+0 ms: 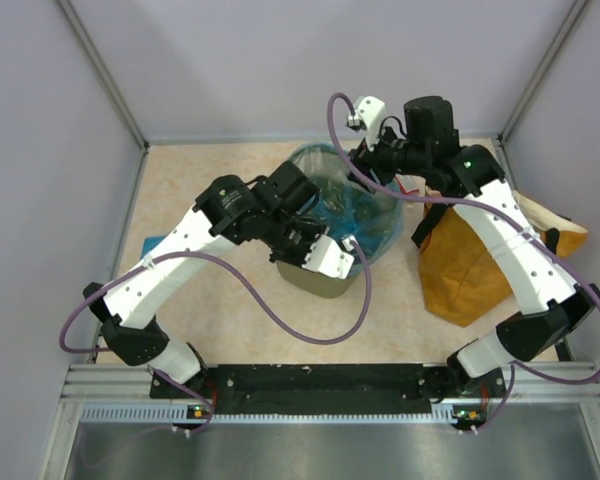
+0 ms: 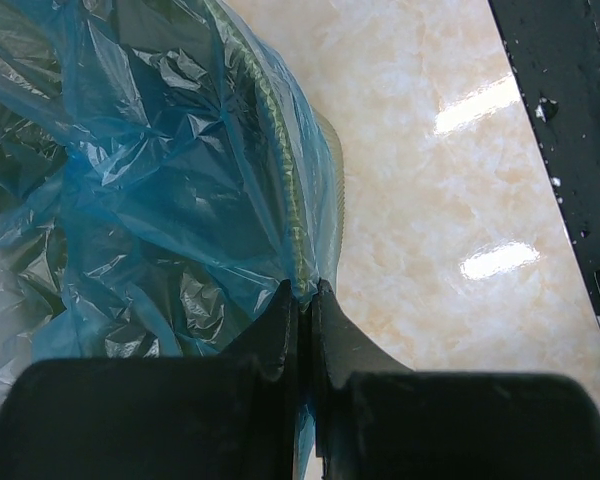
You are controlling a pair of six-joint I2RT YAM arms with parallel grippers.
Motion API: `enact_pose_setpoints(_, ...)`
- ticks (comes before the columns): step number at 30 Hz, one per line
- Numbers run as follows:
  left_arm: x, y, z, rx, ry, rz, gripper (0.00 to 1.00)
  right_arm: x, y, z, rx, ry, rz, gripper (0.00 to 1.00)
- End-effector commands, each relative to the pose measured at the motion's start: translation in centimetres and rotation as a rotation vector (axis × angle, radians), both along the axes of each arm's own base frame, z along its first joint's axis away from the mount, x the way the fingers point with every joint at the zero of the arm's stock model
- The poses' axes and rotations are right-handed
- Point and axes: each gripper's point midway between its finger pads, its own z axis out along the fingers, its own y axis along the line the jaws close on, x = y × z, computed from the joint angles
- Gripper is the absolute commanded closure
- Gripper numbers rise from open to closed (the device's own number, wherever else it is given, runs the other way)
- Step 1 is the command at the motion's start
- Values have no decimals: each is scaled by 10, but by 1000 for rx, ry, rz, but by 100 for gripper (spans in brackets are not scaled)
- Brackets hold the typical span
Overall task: Put the trash bags into the trash bin
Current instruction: Place the trash bag in the trash bin.
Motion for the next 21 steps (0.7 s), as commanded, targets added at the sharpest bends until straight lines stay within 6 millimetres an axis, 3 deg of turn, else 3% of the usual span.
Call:
enact_pose_setpoints(1,7,-6,31,-90,-99,-39,100,7,1,-7,-79,-58,-33,42)
enact_pose_setpoints(12,9,-6,30,-95,-89,-31,100,22,-3,-16,-150,-123,-113,65)
enact_pose_setpoints(21,9,-5,29,-101,-77,-27,100,33,-7,-14,-162,-156,-160,94)
